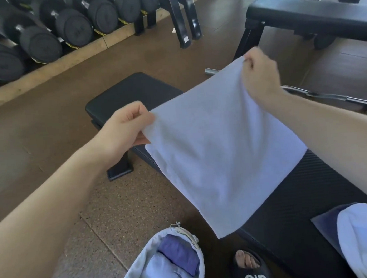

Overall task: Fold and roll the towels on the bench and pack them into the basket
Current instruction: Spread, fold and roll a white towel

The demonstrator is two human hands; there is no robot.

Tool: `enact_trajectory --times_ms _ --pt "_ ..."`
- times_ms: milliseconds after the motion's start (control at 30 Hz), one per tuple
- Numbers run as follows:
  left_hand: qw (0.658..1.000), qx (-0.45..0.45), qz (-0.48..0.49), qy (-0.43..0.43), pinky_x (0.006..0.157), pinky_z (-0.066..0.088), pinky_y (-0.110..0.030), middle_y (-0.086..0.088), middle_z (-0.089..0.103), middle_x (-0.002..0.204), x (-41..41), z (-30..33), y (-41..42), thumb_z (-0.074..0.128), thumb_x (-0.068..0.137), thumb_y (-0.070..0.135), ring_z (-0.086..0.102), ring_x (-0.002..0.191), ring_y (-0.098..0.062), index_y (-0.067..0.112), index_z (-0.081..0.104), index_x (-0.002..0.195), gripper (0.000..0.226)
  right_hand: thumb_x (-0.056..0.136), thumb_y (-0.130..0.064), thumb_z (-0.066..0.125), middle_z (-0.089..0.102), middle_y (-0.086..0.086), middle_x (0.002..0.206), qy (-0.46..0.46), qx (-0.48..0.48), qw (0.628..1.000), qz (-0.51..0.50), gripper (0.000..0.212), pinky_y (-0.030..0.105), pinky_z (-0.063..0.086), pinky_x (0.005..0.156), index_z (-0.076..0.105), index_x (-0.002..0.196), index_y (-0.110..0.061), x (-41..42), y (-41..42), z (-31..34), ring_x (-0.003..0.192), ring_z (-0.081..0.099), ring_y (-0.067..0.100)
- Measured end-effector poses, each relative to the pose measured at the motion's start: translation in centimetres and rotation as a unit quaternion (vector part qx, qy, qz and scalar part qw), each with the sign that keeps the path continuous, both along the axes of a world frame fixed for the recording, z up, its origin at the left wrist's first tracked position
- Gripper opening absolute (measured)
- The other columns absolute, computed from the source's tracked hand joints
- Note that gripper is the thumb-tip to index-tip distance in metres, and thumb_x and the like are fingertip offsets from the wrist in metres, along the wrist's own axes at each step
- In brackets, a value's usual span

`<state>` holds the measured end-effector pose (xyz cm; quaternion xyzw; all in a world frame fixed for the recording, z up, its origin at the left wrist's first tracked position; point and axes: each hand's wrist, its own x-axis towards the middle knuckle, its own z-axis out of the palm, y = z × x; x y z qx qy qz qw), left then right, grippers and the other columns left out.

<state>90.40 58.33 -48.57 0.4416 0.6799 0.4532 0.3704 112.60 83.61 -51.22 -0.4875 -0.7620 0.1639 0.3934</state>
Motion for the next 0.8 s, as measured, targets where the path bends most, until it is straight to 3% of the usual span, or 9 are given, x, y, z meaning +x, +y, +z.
enact_trajectory --times_ms 67,167,267,367,533,667,800 --pt "0.989 -0.085 0.028 0.118 0.078 0.063 -0.041 -0.014 0.061 0.086 -1.4 -2.8 0.9 0.056 0.101 0.017 0.070 0.085 -0.027 0.006 0.050 0.083 0.022 0.101 -0.015 0.033 0.057 0.011 0.091 -0.045 -0.068 0.996 0.043 0.024 0.040 0.045 0.072 0.055 0.112 -0.011 -1.4 0.6 -2.0 0.082 0.054 0.032" --pt "0.969 -0.152 0.045 0.192 0.062 0.060 -0.029 -0.008 0.058 0.081 -2.1 -6.0 1.4 0.056 0.101 0.020 0.070 0.086 -0.029 0.007 0.049 0.084 0.023 0.103 -0.016 0.032 0.058 0.013 0.095 -0.096 -0.128 0.985 0.062 0.024 0.043 0.049 0.078 0.054 0.109 -0.012 -2.5 1.0 -5.3 0.090 0.058 0.036" --pt "0.960 -0.149 0.074 0.224 0.055 0.055 -0.026 -0.007 0.064 0.085 -2.1 -7.1 1.7 0.056 0.100 0.024 0.072 0.076 -0.021 0.005 0.051 0.088 0.023 0.104 -0.020 0.031 0.062 0.014 0.099 -0.132 -0.138 0.981 0.042 0.023 0.044 0.050 0.079 0.053 0.107 -0.015 -2.6 1.1 -7.1 0.089 0.058 0.036" --pt "0.956 -0.146 0.085 0.240 0.063 0.058 -0.035 -0.005 0.067 0.088 -2.0 -7.5 1.7 0.057 0.100 0.028 0.072 0.066 -0.016 0.007 0.054 0.091 0.023 0.102 -0.020 0.032 0.061 0.010 0.097 -0.137 -0.140 0.980 0.029 0.022 0.040 0.046 0.073 0.053 0.105 -0.016 -2.4 1.3 -8.0 0.088 0.056 0.034" --pt "0.951 -0.120 0.092 0.271 0.059 0.054 -0.031 -0.007 0.060 0.096 -1.8 -8.0 1.4 0.056 0.100 0.026 0.068 0.068 -0.025 0.008 0.054 0.090 0.020 0.101 -0.019 0.033 0.059 0.006 0.097 -0.130 -0.176 0.974 0.061 0.023 0.041 0.051 0.074 0.055 0.103 -0.016 -2.7 2.0 -8.2 0.086 0.054 0.028" --pt "0.946 -0.113 0.095 0.290 0.058 0.055 -0.030 -0.008 0.057 0.098 -1.9 -8.1 1.6 0.054 0.100 0.025 0.066 0.065 -0.023 0.009 0.053 0.089 0.020 0.100 -0.015 0.035 0.058 0.008 0.103 -0.121 -0.222 0.965 0.075 0.021 0.029 0.039 0.058 0.055 0.102 -0.015 -3.4 3.0 -7.4 0.086 0.050 0.024" --pt "0.950 -0.114 0.096 0.274 0.062 0.056 -0.040 -0.007 0.062 0.085 -2.0 -8.2 1.5 0.055 0.100 0.025 0.064 0.064 -0.025 0.010 0.052 0.090 0.019 0.097 -0.006 0.037 0.051 0.010 0.089 -0.107 -0.291 0.948 0.073 0.018 0.026 0.031 0.051 0.055 0.097 -0.008 -4.2 3.6 -6.9 0.063 0.043 0.021"
